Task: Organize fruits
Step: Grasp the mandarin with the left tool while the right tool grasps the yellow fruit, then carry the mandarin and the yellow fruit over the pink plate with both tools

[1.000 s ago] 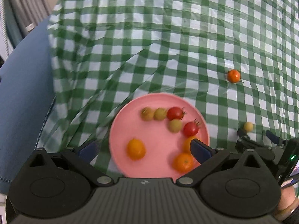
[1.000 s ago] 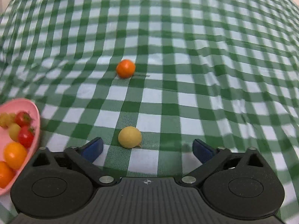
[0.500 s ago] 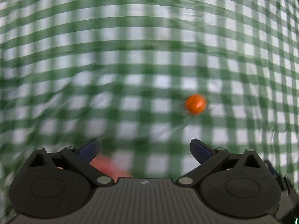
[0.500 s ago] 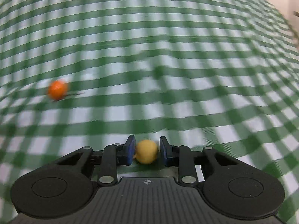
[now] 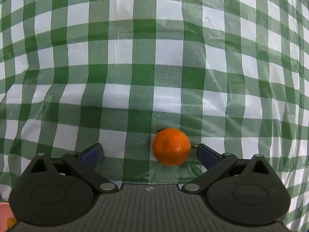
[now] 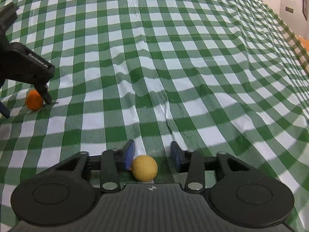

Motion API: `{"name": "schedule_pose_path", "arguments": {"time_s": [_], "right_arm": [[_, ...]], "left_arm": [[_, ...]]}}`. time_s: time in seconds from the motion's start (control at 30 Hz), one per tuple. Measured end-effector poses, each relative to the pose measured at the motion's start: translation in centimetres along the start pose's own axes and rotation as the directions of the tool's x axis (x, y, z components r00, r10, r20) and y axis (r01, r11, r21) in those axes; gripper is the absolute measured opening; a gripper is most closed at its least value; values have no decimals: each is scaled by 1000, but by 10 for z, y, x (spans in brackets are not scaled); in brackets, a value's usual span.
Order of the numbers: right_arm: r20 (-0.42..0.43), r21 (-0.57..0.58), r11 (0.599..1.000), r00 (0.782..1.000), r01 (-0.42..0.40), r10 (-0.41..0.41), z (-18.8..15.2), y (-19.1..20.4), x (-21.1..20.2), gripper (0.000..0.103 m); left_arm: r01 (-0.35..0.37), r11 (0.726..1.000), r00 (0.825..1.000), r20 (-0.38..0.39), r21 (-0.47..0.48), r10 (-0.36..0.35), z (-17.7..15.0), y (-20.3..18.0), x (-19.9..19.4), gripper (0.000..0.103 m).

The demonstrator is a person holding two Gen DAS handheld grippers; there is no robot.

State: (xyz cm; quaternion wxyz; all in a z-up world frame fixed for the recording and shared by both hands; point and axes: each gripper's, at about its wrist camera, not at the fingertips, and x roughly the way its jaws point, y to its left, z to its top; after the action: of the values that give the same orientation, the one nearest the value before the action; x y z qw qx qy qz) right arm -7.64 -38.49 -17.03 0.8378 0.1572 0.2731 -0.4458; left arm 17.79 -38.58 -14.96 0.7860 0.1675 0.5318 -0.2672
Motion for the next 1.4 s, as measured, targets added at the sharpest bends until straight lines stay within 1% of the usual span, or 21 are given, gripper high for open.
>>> {"name": "schedule_pose_path", "arguments": {"time_s": [0.03,0.07,0.1,0.2,0.27,0.37,0.43,0.47,0.5,0.57,0.63,0.7,0.77,0.87,0.93,1.07,1.2,1.27,1.4], "right_arm": [[-1,1,1000,1000,2,-2,0,0,-1,46],[-1,4,1000,1000,3,-3,-1,1,-2,36],[2,7,1000,1000,2,-2,-1,1,-3,25],[20,9,1000,1000,22,-22,-1,2,-7,23],[62,24,999,998,24,-25,1,0,-12,23],[123,29,1000,992,11,-14,5,-2,-20,23],[129,24,1000,992,-4,1,8,-2,-27,23],[113,31,1000,994,-5,1,11,-3,-31,23],[84,67,998,996,-18,13,14,-6,-38,23],[31,158,984,996,-86,82,17,-16,-53,23],[-33,229,963,988,-141,153,15,-24,-74,23],[-67,284,943,978,-172,198,8,-31,-97,23],[-91,308,930,967,-199,237,-2,-32,-122,23],[-111,239,936,951,-257,289,-15,-18,-166,23],[-114,185,935,938,-303,327,-20,-10,-193,23],[-106,87,916,911,-391,399,-21,7,-243,23],[-84,8,890,887,-456,455,-20,26,-284,23],[-73,-27,874,873,-485,482,-20,34,-303,23],[-47,-118,846,854,-521,519,-23,49,-338,23]], "left_arm": [[11,1000,999,31,-3,-11,0,3,-1,84],[24,1000,998,54,3,-25,0,6,-4,56],[44,999,997,68,18,-45,0,6,-8,40],[38,999,997,71,24,-40,-1,8,-19,40],[41,999,996,78,24,-42,-3,13,-27,39],[67,998,995,77,-17,-65,-10,31,-48,39],[73,996,994,82,-42,-69,-21,47,-69,39],[67,996,994,88,-51,-62,-30,56,-80,39],[56,997,994,92,-57,-50,-39,63,-92,39],[37,997,996,80,-69,-31,-65,69,-121,39],[30,995,998,61,-90,-25,-92,89,-142,39],[12,993,999,42,-117,-7,-121,109,-162,39],[-18,989,999,29,-147,23,-148,126,-182,39],[-53,981,998,20,-186,58,-196,162,-213,40],[-66,975,997,34,-212,75,-227,181,-235,39],[-85,961,992,65,-263,106,-275,213,-273,39],[-72,954,987,114,-290,110,-311,232,-302,39],[-50,952,988,125,-301,92,-324,238,-310,39],[-6,947,986,155,-322,59,-341,245,-322,39]]}}
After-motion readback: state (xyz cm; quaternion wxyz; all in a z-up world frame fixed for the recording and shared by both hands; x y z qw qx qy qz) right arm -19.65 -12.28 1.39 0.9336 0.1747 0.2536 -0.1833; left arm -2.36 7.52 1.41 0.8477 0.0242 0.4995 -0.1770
